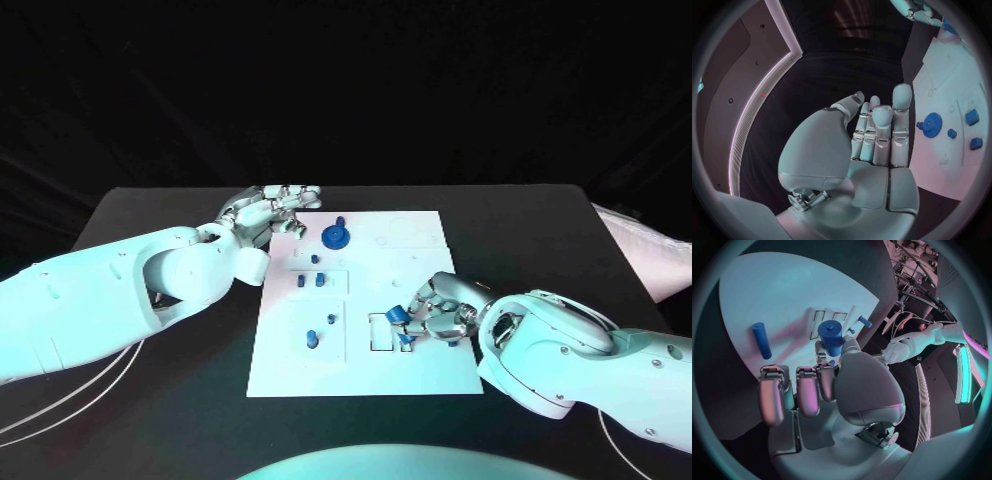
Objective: Assemble the parts on the task board
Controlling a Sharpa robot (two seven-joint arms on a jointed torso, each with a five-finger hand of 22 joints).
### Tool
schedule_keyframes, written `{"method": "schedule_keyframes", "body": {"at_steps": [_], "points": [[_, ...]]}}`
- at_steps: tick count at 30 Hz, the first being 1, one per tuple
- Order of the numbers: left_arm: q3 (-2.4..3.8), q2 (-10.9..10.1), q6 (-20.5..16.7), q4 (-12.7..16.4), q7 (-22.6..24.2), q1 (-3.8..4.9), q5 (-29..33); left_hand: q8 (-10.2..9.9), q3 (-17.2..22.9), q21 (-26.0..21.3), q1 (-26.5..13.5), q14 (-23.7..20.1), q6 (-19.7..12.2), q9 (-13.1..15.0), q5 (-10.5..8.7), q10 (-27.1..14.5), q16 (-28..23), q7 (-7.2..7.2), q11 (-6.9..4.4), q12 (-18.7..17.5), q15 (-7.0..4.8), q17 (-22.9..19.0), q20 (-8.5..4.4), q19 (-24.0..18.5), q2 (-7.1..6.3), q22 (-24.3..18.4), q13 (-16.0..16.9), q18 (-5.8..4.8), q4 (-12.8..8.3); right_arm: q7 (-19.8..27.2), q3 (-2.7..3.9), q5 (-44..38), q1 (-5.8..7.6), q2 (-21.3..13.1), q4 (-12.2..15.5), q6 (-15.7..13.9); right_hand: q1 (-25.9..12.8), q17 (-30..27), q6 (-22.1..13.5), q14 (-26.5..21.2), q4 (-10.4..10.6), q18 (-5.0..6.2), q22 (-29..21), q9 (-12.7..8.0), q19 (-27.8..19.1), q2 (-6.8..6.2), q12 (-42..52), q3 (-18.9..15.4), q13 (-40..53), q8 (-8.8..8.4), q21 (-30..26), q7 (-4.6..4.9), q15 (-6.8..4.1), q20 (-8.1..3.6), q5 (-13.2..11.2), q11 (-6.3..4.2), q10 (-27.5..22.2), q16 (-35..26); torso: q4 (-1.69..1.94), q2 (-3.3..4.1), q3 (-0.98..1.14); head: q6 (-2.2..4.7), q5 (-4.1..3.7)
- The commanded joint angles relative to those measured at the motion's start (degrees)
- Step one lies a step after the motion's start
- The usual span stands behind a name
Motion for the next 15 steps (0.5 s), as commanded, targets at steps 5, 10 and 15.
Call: {"method": "schedule_keyframes", "body": {"at_steps": [5,10,15], "points": [[0.03,0.14,1.08,0.22,0.11,0.00,-0.18,0.34,-0.37,-0.36,-0.12,-0.36,-0.50,-0.08,0.35,-0.41,0.19,-0.09,0.14,0.16,-0.04,-0.06,-0.09,-0.47,0.35,-0.06,0.08,0.48,-0.13,-1.03,0.00,2.26,0.02,1.81,-0.62,2.13,-0.43,8.18,1.68,4.62,-0.02,-0.92,8.82,3.31,1.41,1.96,-0.65,-1.00,4.60,0.69,0.17,-1.04,-0.49,-0.40,0.18,-0.56,0.52,0.24,0.01,-0.02,0.01,-0.08,0.13],[0.03,0.17,1.08,0.26,0.08,0.00,-0.18,0.34,-0.37,-0.36,-0.12,-0.36,-0.50,-0.08,0.35,-0.41,0.19,-0.09,0.14,0.16,-0.04,-0.06,-0.09,-0.47,0.35,-0.06,0.08,0.48,-0.13,-1.25,0.00,1.81,0.03,2.77,-1.40,3.32,-1.73,8.12,1.82,4.61,-0.02,-0.91,8.82,3.83,1.40,2.31,-0.91,-1.61,4.54,0.73,0.15,-1.13,-0.55,-0.46,-0.40,-0.63,0.51,0.19,-0.04,-0.04,0.00,-0.13,0.21],[0.03,0.19,1.07,0.26,0.05,0.00,-0.18,0.34,-0.37,-0.36,-0.12,-0.36,-0.50,-0.08,0.35,-0.41,0.19,-0.09,0.14,0.16,-0.04,-0.06,-0.09,-0.47,0.35,-0.06,0.08,0.48,-0.13,-1.26,-0.01,1.13,0.02,3.85,-2.22,4.14,-4.30,7.68,1.93,4.52,-0.06,-0.90,8.77,4.66,1.36,2.58,-1.71,-3.14,4.14,0.76,0.10,-1.24,-0.61,-0.53,-4.79,-0.71,0.29,-0.08,-0.05,-0.02,0.05,-0.15,0.27]]}}
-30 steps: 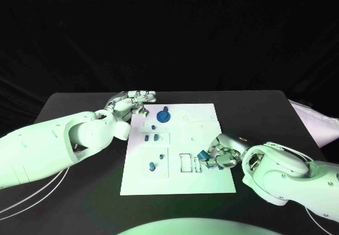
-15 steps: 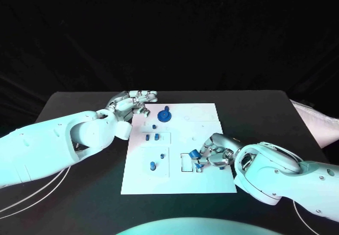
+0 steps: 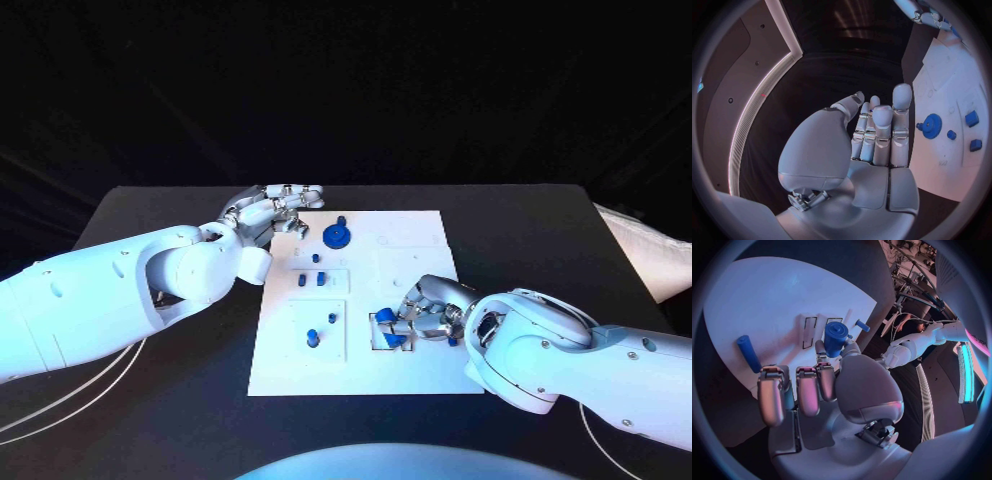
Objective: Assemble the parts on the task board
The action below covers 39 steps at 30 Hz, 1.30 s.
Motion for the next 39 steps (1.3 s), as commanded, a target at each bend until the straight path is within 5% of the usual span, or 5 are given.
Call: {"method": "schedule_keyframes", "body": {"at_steps": [1,12,19,29,39], "points": [[0.03,0.12,1.05,0.16,0.15,0.01,-0.20,0.34,-0.37,-0.36,-0.12,-0.36,-0.50,-0.08,0.35,-0.41,0.19,-0.09,0.14,0.16,-0.04,-0.06,-0.09,-0.47,0.34,-0.06,0.09,0.48,-0.13,-0.46,0.00,-0.73,-0.02,0.64,-0.39,2.31,-1.38,7.65,1.65,4.72,-0.01,-0.91,8.69,0.75,1.53,-0.55,-0.59,-0.61,0.65,0.09,0.07,-1.46,-0.43,-0.33,-1.65,-0.70,0.27,-0.11,-0.02,0.00,0.02,-0.04,0.04],[0.03,0.08,1.27,0.22,0.04,0.01,-0.67,0.34,-0.37,-0.36,-0.12,-0.36,-0.50,-0.08,0.35,-0.41,0.19,-0.09,0.14,0.16,-0.04,-0.06,-0.09,-0.47,0.34,-0.06,0.09,0.48,-0.13,-0.66,-0.02,-4.74,-0.04,1.19,-1.41,2.20,-11.25,6.67,1.12,4.51,0.25,-0.68,7.78,2.71,0.85,-3.04,-3.05,-6.66,-0.55,-0.19,-0.50,-1.33,-0.35,-0.31,-20.52,-0.56,-0.56,-0.78,-0.04,-0.04,-0.01,-0.06,0.07],[0.03,0.05,1.44,0.25,-0.01,0.01,-0.69,0.41,-0.38,-0.39,0.05,-0.44,-0.56,-0.08,0.38,-0.55,0.23,-0.09,0.14,0.34,-0.03,-0.20,-0.08,-0.47,0.48,-0.07,0.11,0.48,-0.18,-0.52,-0.02,-6.54,-0.07,1.06,-1.34,1.75,-16.19,6.35,0.68,4.45,0.26,-0.60,7.47,3.78,0.62,-7.44,-4.52,-2.37,-1.25,-0.41,-0.74,-1.25,-0.31,-0.29,-20.72,-0.53,-1.04,-1.06,-0.06,-0.02,0.04,-0.02,0.04],[0.03,0.04,1.56,0.21,-0.05,0.01,-0.70,0.41,-0.38,-0.39,0.05,-0.44,-0.56,-0.08,0.38,-0.55,0.23,-0.09,0.14,0.34,-0.03,-0.20,-0.08,-0.47,0.48,-0.07,0.11,0.48,-0.18,0.78,-0.02,-7.10,-0.21,1.12,-0.67,2.37,2.26,6.72,0.73,4.56,-7.73,-0.67,7.83,5.39,0.88,-5.54,-4.54,3.39,-0.75,-0.36,-0.63,-1.34,-0.43,-0.30,-17.21,-0.67,-0.70,-0.94,-0.02,0.01,0.05,-0.13,-0.06],[0.03,0.06,1.61,0.19,-0.09,0.01,-0.70,0.41,-0.38,-0.39,0.05,-0.44,-0.56,-0.08,0.38,-0.55,0.23,-0.09,0.14,0.34,-0.03,-0.20,-0.08,-0.47,0.48,-0.07,0.11,0.48,-0.18,0.00,-0.02,-8.94,-0.40,2.08,-1.78,2.75,8.72,7.02,1.23,4.62,-11.85,-0.74,8.11,6.01,1.07,-3.07,-4.56,6.30,-0.57,-0.30,-0.52,-1.83,-0.75,-0.57,-18.97,-1.12,-0.46,-0.80,-0.02,-0.01,0.01,-0.17,-0.10]]}}
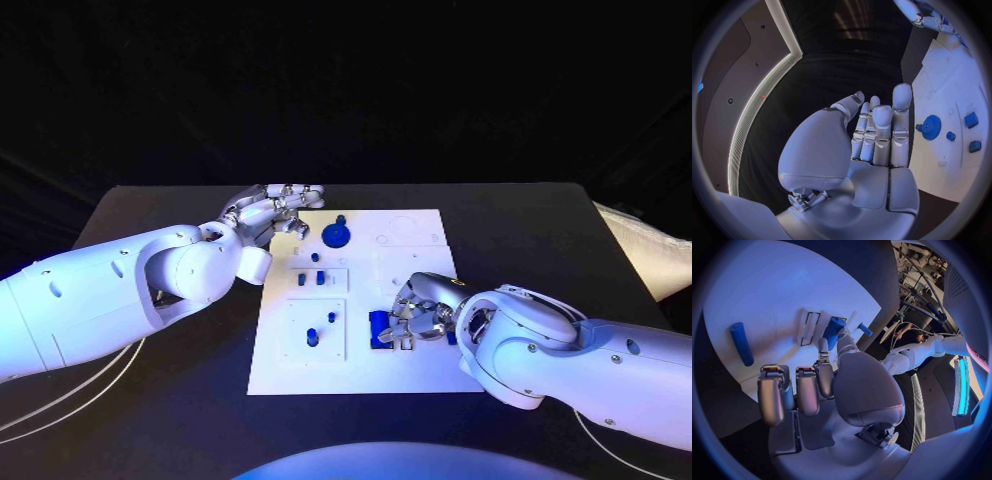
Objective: Assemble the parts on the task board
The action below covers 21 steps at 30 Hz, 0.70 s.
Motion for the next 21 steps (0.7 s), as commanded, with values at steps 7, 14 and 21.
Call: {"method": "schedule_keyframes", "body": {"at_steps": [7,14,21], "points": [[0.04,0.08,1.15,0.09,0.16,0.01,-0.23,0.21,-0.18,-0.18,0.16,-0.45,-0.39,-0.07,0.40,-0.39,0.26,0.09,-0.08,0.41,-0.04,-0.09,-0.08,-0.46,0.57,-0.07,0.08,0.48,-0.05,-0.15,-0.02,-2.64,-0.26,0.08,-0.49,0.47,3.07,7.07,0.43,4.42,-1.06,-0.78,8.21,0.20,0.90,2.56,-0.40,0.70,-2.79,-0.10,0.05,-0.48,-0.64,-0.44,0.55,-0.88,0.21,-0.02,-0.06,-0.06,-0.03,0.06,-0.23],[0.03,0.01,1.17,0.09,0.12,0.01,-0.23,0.21,-0.17,-0.19,0.17,-0.46,-0.39,-0.07,0.40,-0.40,0.26,0.09,-0.08,0.42,-0.04,-0.09,-0.08,-0.47,0.59,-0.08,0.08,0.48,-0.06,0.78,-0.02,-0.82,-0.30,-2.16,1.09,-1.14,-0.40,6.86,0.45,4.38,0.66,-0.74,8.05,0.39,0.78,2.07,-0.97,-0.50,-3.13,-0.35,-0.06,-0.31,-0.54,-0.44,3.34,-0.73,0.20,-0.17,-0.06,-0.02,-0.01,0.18,-0.58],[0.03,-0.13,1.19,0.07,0.08,0.01,-0.23,0.23,-0.15,-0.25,0.24,-0.47,-0.40,-0.07,0.41,-0.42,0.27,0.09,-0.08,0.46,-0.04,-0.12,-0.08,-0.48,0.64,-0.11,0.08,0.49,-0.09,4.78,0.02,6.21,0.21,-7.15,3.85,-3.11,-1.53,6.03,-1.86,4.18,1.86,-0.52,7.19,-0.05,0.12,2.36,-3.32,-1.13,-4.50,-2.29,-0.60,0.62,-0.04,-0.10,8.93,-0.03,-0.91,-0.75,-0.09,-0.04,0.02,0.27,-0.99]]}}
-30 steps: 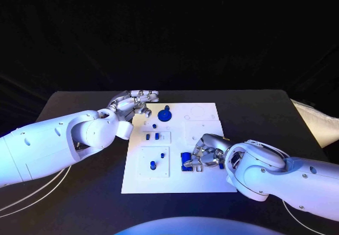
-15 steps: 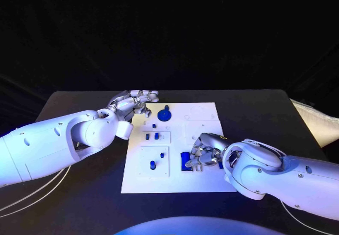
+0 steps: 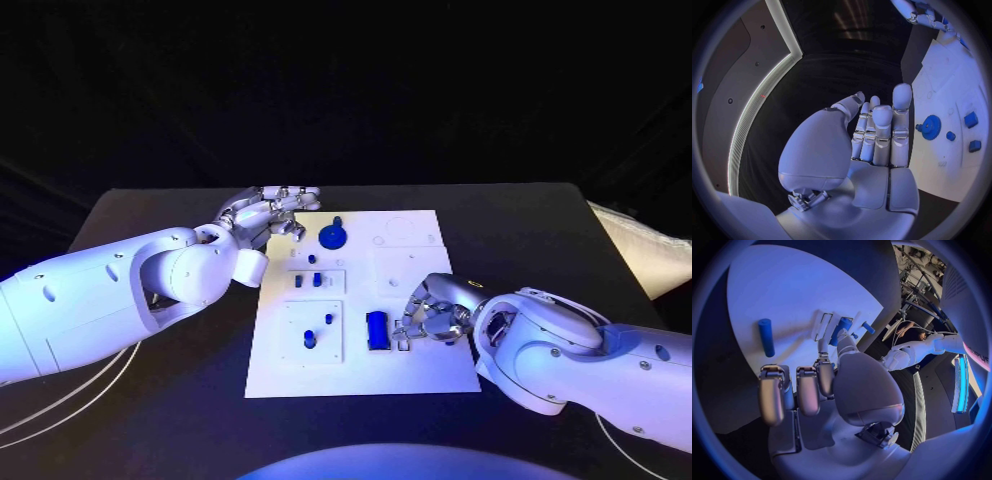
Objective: Assemble the parts on the task board
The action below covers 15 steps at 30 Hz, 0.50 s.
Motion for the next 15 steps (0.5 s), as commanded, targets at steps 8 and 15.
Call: {"method": "schedule_keyframes", "body": {"at_steps": [8,15], "points": [[0.02,-0.04,1.17,0.05,0.21,0.00,-0.20,0.24,-0.15,-0.25,0.00,-0.47,-0.40,-0.07,0.17,-0.42,0.27,0.09,-0.08,0.19,-0.04,-0.05,-0.08,-0.48,0.40,-0.05,0.10,0.49,-0.09,2.62,0.04,3.99,2.21,-7.16,1.93,1.06,1.22,5.35,-2.16,4.03,0.02,-0.40,6.73,-1.35,-0.25,1.73,-6.72,1.15,-12.85,-2.87,-0.57,1.17,1.10,0.55,3.84,1.03,-3.35,-0.76,-0.01,-0.02,0.01,0.27,-0.67],[-0.01,-0.09,1.23,0.05,0.23,-0.10,-0.20,0.24,-0.15,-0.25,0.00,-0.47,-0.40,-0.07,0.17,-0.42,0.27,0.09,-0.08,0.19,-0.04,-0.05,-0.08,-0.48,0.40,-0.05,0.10,0.49,-0.09,0.05,-0.05,-3.29,2.57,-9.02,0.57,4.69,1.08,5.07,-1.19,3.94,0.30,-0.33,6.48,-1.60,-0.45,1.76,-8.20,1.11,-13.78,-3.05,-0.76,1.03,1.12,0.70,3.83,0.98,-3.77,-1.01,0.00,0.07,0.10,0.49,-1.02]]}}
